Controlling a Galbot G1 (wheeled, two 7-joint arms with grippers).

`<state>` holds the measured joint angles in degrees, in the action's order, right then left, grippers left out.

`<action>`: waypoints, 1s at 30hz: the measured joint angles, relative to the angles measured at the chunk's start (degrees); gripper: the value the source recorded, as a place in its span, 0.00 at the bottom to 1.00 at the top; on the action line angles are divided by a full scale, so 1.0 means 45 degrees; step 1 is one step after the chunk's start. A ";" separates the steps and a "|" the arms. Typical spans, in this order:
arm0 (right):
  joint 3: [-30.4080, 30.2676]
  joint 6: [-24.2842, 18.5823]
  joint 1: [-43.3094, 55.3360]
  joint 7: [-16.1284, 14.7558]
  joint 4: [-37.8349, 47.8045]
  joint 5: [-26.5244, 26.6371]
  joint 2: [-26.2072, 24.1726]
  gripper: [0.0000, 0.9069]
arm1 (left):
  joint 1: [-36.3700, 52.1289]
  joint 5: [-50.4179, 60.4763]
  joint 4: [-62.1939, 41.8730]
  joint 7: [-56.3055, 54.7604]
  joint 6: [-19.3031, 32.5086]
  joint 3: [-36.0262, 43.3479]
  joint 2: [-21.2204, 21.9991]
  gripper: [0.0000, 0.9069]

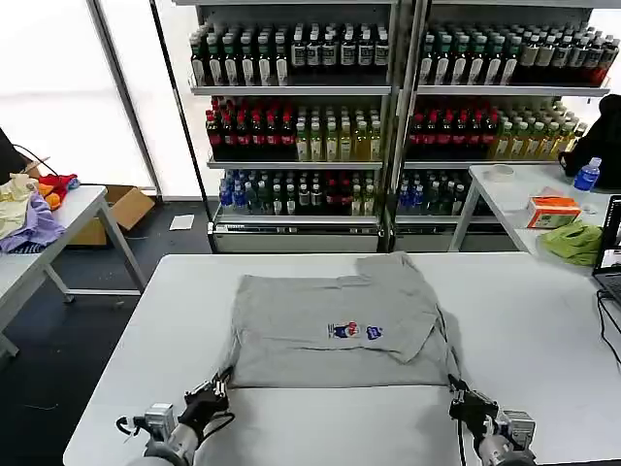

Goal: Fold and organize the clothes.

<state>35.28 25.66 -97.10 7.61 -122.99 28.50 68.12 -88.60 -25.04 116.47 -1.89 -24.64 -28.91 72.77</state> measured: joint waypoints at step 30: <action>0.1904 0.0566 0.0403 -0.2026 -0.1343 0.0323 -0.1233 1.00 | -0.3240 -0.0718 0.3546 0.0403 -0.1574 -0.3956 -0.0402 1.00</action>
<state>43.84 28.21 -95.29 -1.51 -129.03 29.95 62.57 -103.18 -28.27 132.42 -0.07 -31.72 -46.71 70.96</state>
